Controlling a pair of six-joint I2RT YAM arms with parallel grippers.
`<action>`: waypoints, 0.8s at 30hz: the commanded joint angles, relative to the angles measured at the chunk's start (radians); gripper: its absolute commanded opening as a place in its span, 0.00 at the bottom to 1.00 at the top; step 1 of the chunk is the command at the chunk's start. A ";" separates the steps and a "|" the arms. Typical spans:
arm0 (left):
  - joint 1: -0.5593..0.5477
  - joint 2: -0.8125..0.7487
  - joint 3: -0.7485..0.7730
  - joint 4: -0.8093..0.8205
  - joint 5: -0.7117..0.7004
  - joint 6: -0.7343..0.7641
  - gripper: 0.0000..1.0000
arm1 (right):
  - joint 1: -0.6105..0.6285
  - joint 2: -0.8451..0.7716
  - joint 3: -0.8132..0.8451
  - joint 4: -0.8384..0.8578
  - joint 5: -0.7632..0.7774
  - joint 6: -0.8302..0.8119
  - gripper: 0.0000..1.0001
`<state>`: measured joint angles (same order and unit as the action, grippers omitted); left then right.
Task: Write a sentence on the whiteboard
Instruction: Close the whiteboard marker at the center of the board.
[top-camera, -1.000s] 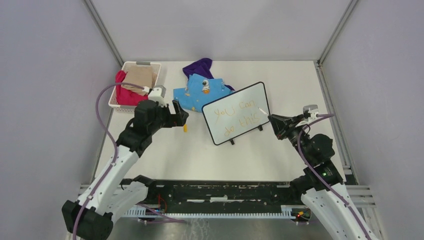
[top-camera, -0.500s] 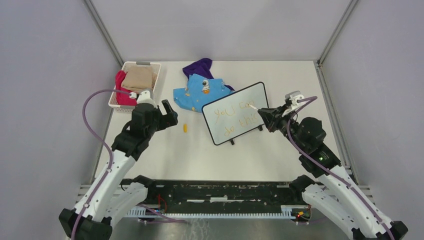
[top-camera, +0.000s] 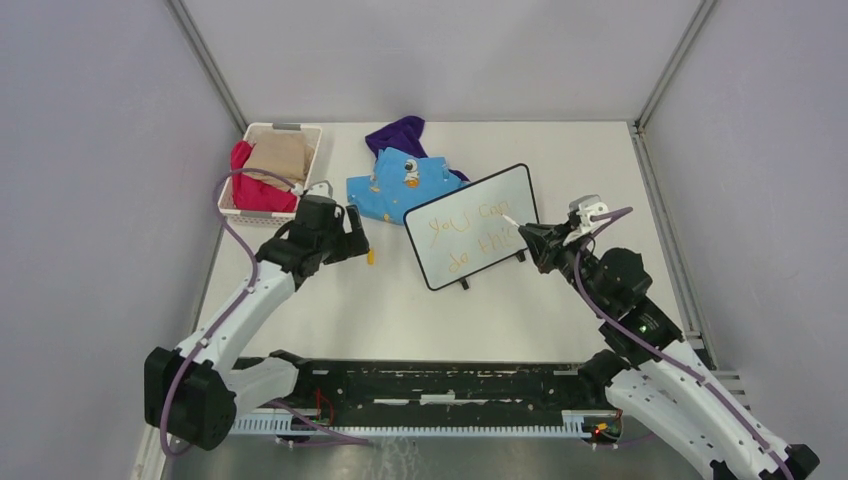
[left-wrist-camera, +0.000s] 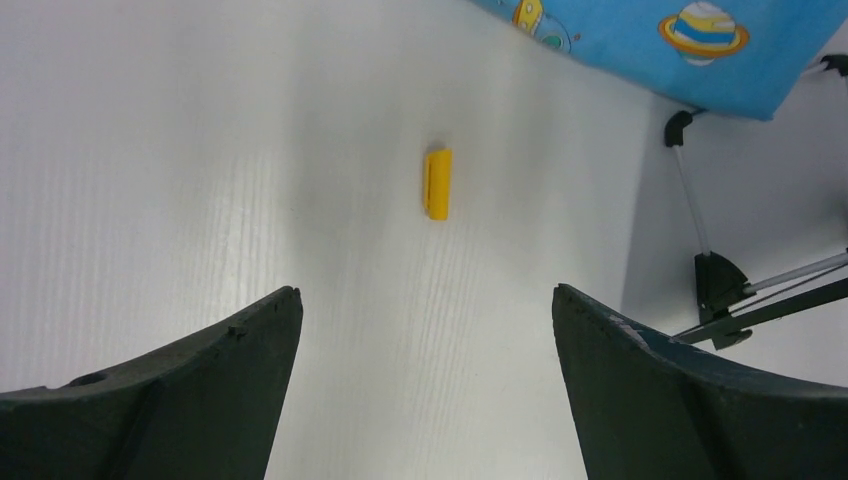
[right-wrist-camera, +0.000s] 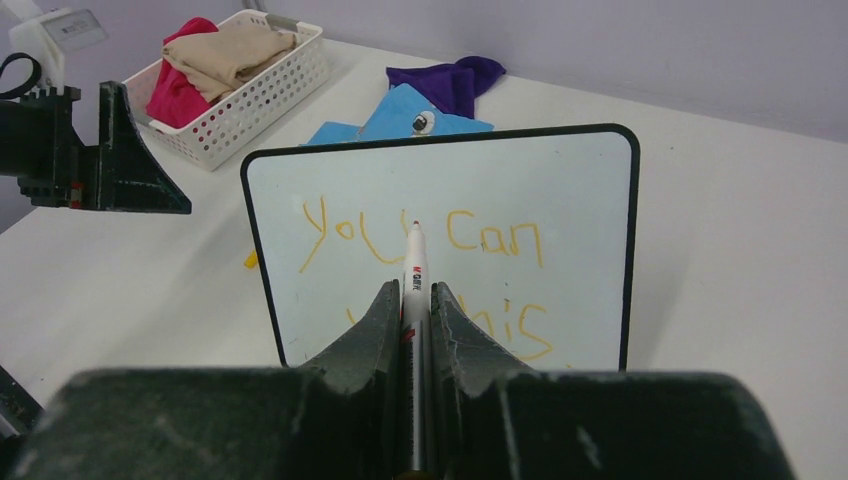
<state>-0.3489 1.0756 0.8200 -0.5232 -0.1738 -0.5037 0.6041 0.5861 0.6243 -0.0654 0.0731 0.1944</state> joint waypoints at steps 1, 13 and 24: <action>0.002 0.031 0.020 0.064 0.077 0.060 1.00 | 0.006 -0.047 -0.034 0.044 0.054 -0.035 0.00; 0.003 0.255 0.043 0.120 0.101 0.058 0.92 | 0.005 -0.116 -0.141 0.035 0.085 -0.060 0.00; -0.002 0.494 0.215 0.071 0.119 0.059 0.71 | 0.006 -0.183 -0.158 -0.036 0.134 -0.067 0.00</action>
<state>-0.3492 1.5242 0.9684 -0.4633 -0.0711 -0.4728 0.6067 0.4221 0.4671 -0.0971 0.1707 0.1429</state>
